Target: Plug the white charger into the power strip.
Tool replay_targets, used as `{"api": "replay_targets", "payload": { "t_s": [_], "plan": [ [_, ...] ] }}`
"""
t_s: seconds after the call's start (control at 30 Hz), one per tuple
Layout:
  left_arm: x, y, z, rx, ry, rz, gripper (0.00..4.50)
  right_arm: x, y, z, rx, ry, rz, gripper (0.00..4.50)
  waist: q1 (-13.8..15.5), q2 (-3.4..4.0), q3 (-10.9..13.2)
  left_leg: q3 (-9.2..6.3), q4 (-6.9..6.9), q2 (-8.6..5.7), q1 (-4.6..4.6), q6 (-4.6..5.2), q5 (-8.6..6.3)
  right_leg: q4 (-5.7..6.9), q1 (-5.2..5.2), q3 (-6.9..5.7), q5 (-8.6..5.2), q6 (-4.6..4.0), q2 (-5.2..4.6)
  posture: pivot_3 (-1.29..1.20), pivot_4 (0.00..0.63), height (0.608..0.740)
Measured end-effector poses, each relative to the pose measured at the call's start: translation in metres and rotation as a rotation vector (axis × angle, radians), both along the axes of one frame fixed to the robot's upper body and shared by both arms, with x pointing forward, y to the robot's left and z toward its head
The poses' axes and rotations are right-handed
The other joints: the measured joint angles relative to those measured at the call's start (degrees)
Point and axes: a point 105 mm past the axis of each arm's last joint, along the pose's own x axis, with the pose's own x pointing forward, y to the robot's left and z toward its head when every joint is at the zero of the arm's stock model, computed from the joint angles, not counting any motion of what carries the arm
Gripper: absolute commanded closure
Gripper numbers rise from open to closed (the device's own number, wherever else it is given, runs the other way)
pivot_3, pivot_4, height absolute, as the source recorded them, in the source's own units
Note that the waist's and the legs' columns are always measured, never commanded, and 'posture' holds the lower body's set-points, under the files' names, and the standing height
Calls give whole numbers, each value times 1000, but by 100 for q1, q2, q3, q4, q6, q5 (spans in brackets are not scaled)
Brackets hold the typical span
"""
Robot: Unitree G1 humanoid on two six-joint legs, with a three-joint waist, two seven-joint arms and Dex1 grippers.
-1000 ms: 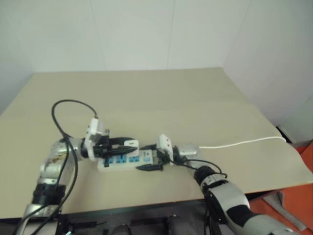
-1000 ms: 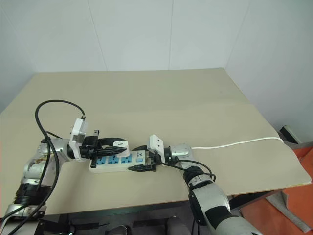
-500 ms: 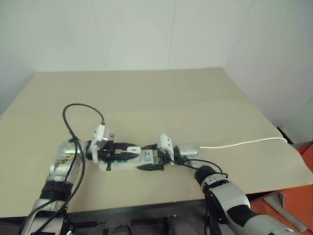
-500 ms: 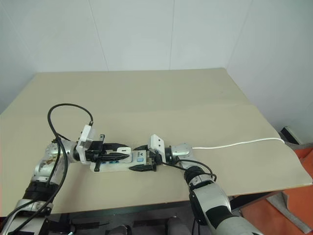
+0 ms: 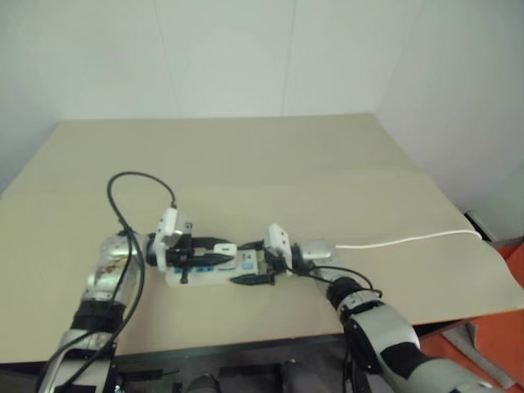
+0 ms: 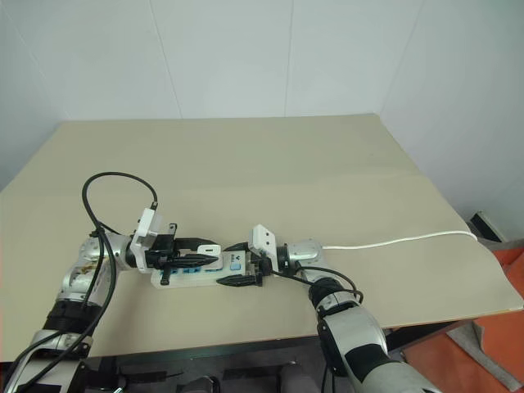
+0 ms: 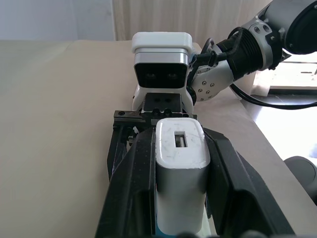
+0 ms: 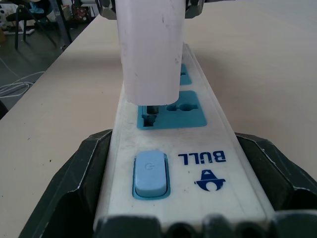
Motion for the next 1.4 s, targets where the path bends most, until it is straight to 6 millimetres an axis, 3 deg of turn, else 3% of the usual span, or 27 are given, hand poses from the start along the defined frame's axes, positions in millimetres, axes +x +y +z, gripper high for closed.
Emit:
{"api": "replay_targets", "payload": {
  "t_s": [1.37,1.4],
  "plan": [
    [0,0,-20,8,19,27,3490,0,-3,0,-11,-3,6,1062,47,1,-1,1,-3,0,5,0,0,-7,6,1,0,0,0,0,150,740],
    [0,0,-20,9,21,28,3140,0,-3,0,-11,-2,7,1062,47,1,-1,2,-3,0,5,0,0,-8,6,2,0,0,0,0,150,740]
  ]
}}
